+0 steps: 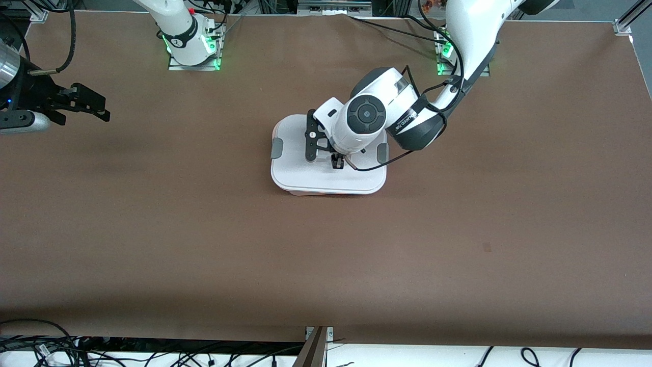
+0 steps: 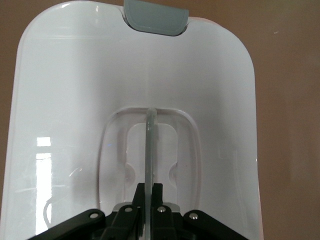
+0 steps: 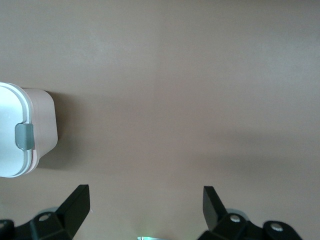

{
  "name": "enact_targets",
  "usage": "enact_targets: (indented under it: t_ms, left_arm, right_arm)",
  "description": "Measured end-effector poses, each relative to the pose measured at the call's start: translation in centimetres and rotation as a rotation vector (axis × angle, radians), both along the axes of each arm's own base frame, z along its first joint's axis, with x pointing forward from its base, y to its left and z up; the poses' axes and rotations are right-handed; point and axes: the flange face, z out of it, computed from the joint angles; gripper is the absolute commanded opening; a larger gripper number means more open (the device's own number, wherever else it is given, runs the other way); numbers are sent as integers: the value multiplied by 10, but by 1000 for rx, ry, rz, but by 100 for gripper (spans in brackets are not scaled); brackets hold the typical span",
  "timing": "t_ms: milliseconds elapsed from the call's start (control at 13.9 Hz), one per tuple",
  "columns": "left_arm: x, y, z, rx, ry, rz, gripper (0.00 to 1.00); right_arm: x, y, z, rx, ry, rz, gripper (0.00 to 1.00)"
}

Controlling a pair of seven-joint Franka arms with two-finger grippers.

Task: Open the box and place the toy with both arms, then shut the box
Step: 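Lower the lid onto the box and press it down with the left gripper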

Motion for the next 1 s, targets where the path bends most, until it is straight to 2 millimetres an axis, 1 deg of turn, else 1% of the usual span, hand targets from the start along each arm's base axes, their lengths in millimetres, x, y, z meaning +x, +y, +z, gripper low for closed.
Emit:
enact_targets:
  t_ms: [215, 430, 645, 1004]
  left_arm:
    - [-6, -2, -8, 14, 15, 6, 0]
    - [-6, -2, -8, 17, 17, 17, 0]
    - [-7, -2, -8, 30, 31, 77, 0]
    - [-7, -2, -9, 36, 39, 106, 0]
  right_arm:
    - [0, -1, 1, 0, -2, -2, 100]
    - [0, -4, 1, 0, -3, -7, 100]
    - [1, -10, 3, 0, -7, -17, 100]
    - [1, -10, 3, 0, -8, -19, 100]
